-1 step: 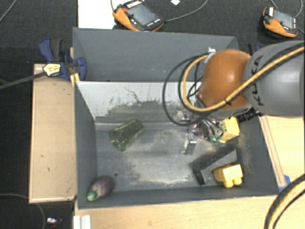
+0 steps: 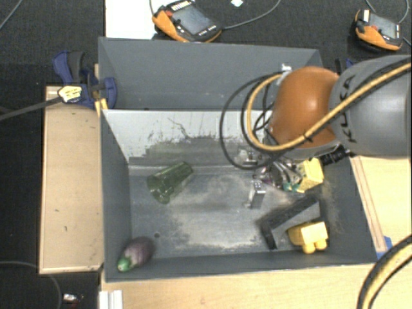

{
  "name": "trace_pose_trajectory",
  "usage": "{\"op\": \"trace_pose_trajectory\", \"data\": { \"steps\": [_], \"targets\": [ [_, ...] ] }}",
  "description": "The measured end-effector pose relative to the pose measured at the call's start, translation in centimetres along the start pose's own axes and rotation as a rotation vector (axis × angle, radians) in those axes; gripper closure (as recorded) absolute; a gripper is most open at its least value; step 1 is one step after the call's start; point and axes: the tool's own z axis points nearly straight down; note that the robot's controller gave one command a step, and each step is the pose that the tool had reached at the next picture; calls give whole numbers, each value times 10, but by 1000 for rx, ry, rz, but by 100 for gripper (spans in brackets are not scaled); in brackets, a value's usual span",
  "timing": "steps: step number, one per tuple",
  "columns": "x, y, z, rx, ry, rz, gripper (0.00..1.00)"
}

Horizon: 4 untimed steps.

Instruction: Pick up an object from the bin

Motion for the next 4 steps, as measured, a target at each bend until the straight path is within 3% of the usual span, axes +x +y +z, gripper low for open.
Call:
{"op": "trace_pose_trajectory", "data": {
  "steps": [1,2,3,4],
  "targets": [
    [61,-90,20,0,-3,53,0],
    [72,-30,56,-5,-15,-38,100],
    [72,-30,56,-5,-15,-38,100],
    [64,-34,-26,-5,-22,-29,100]
  ]
}}
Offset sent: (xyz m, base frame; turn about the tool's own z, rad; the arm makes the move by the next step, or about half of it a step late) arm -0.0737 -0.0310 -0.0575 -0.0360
